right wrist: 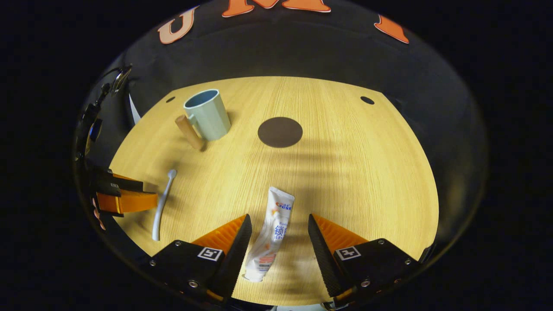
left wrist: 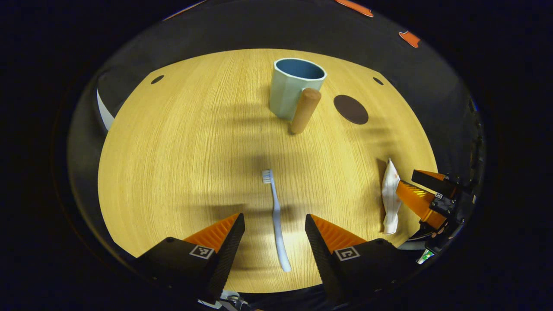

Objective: Put the toothbrush and toothpaste on the desktop into the cup, then pick up the cup and place it on the coaster on the desktop.

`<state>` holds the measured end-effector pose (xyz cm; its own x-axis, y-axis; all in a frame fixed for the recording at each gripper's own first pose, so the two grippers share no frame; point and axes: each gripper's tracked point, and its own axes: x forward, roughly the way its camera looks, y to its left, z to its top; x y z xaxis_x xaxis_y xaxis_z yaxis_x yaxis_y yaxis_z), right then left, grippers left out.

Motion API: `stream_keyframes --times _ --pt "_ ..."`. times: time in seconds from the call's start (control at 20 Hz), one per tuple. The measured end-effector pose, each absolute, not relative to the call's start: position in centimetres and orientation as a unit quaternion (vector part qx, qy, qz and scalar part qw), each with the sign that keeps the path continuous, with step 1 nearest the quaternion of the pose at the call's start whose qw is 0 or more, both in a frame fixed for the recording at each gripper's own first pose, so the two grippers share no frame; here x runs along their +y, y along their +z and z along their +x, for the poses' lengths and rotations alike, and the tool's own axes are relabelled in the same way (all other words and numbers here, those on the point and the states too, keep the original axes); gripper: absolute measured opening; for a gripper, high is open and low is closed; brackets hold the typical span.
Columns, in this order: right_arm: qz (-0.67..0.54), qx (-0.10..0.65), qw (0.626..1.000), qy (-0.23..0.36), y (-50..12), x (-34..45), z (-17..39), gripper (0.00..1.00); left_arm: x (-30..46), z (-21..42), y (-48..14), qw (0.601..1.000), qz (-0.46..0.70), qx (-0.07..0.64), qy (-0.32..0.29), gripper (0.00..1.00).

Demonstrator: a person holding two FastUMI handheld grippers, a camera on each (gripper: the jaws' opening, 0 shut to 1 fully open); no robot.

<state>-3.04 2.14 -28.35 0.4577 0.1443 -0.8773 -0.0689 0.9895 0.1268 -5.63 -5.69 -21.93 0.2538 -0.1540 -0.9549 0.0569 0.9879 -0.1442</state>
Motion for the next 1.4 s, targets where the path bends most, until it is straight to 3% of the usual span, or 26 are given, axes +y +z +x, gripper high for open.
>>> stream_keyframes --times 0.15,0.2,0.4,0.45,0.5,0.55,0.65,0.7,0.9,1.15,1.4 --pt "0.036 0.540 0.839 0.062 -29.3 2.2 -3.3 0.80 -5.8 -5.5 -23.2 0.776 -0.036 0.627 -0.053 0.85" --pt "0.034 0.545 0.835 0.063 -29.7 2.4 -3.3 0.80 -6.2 -5.4 -23.9 0.770 -0.035 0.635 -0.045 0.79" --pt "0.026 0.567 0.821 0.059 -31.1 2.2 -3.7 0.69 -6.6 -5.0 -25.4 0.760 -0.034 0.649 -0.024 0.74" --pt "0.033 0.570 0.819 0.059 -31.2 2.2 -3.7 0.65 -6.8 -4.7 -25.4 0.758 -0.033 0.652 -0.020 0.68" --pt "0.039 0.574 0.815 0.062 -31.4 2.5 -3.7 0.63 -6.7 -4.5 -25.8 0.755 -0.031 0.654 -0.012 0.49" --pt "0.041 0.575 0.814 0.065 -31.4 2.7 -3.6 0.58 -6.7 -4.7 -26.0 0.748 -0.028 0.663 -0.007 0.44" --pt "0.043 0.573 0.816 0.065 -31.7 3.2 -3.2 0.46 -6.5 -4.2 -26.2 0.754 -0.027 0.656 0.000 0.43" --pt "0.048 0.574 0.815 0.065 -31.7 3.0 -3.4 0.46 -6.4 -3.9 -26.2 0.755 -0.026 0.655 0.001 0.31" --pt "0.067 0.569 0.815 0.086 -31.6 3.5 -3.4 0.20 -6.0 -1.8 -26.7 0.759 -0.030 0.650 0.000 0.10" --pt "0.073 0.556 0.823 0.091 -31.5 3.6 -3.0 0.13 -4.3 -1.9 -25.7 0.770 -0.046 0.636 -0.005 0.07" --pt "0.065 0.536 0.836 0.098 -31.2 3.5 -2.7 0.13 -2.9 -1.7 -26.6 0.773 -0.052 0.632 -0.008 0.07"
